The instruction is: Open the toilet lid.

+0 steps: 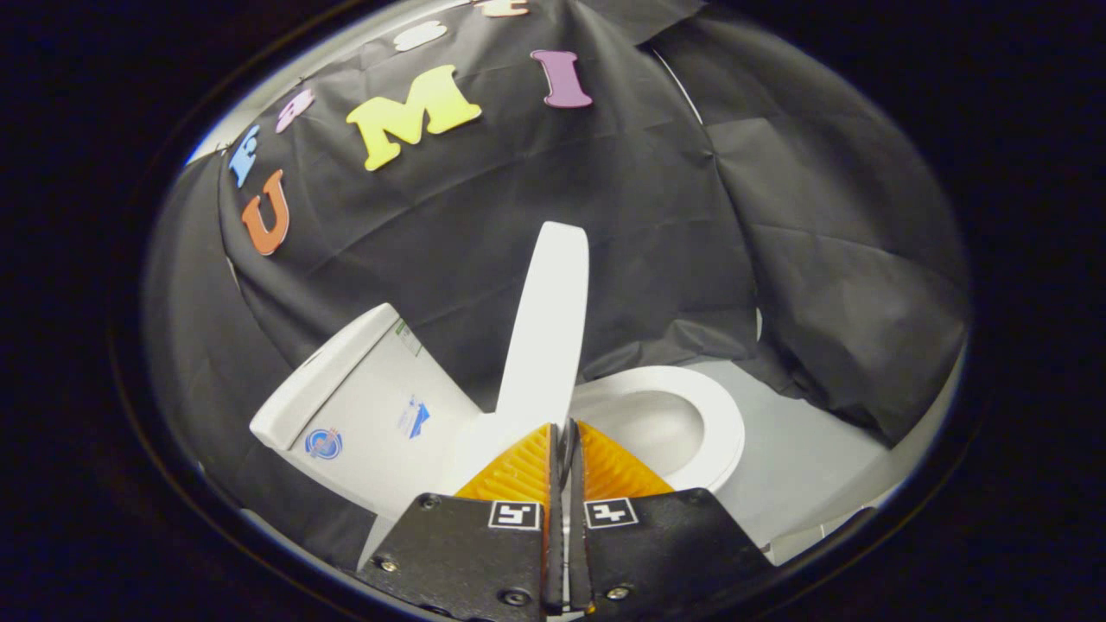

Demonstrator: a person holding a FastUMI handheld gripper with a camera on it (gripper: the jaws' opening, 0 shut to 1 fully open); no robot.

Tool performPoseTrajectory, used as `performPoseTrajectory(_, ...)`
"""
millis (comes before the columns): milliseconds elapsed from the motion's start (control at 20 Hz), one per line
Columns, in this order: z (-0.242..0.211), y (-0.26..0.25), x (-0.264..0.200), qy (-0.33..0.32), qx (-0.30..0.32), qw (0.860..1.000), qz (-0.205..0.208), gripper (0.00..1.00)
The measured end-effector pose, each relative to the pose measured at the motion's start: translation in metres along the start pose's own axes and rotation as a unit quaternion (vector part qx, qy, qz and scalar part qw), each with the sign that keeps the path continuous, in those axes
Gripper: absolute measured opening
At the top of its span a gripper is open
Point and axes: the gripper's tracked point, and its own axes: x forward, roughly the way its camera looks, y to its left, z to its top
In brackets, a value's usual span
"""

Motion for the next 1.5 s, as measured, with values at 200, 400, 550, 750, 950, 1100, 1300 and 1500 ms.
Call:
performPoseTrajectory(200, 0.004, 0.017, -0.002, -0.01, -0.035, 0.999, -0.006, 0.06)
performPoseTrajectory(400, 0.005, 0.033, -0.005, -0.018, -0.06, 0.998, -0.009, 0.06)
performPoseTrajectory(550, 0.005, 0.042, -0.006, -0.024, -0.082, 0.996, -0.017, 0.06)
performPoseTrajectory(750, 0.006, 0.058, -0.007, -0.029, -0.114, 0.993, -0.02, 0.07)
performPoseTrajectory(950, 0.003, 0.071, -0.006, -0.034, -0.133, 0.99, -0.022, 0.07)
performPoseTrajectory(1100, 0.004, 0.077, -0.008, -0.039, -0.15, 0.988, -0.025, 0.08)
performPoseTrajectory(1300, 0.003, 0.091, -0.012, -0.045, -0.175, 0.983, -0.029, 0.09)
performPoseTrajectory(1500, 0.002, 0.105, -0.01, -0.05, -0.195, 0.979, -0.035, 0.09)
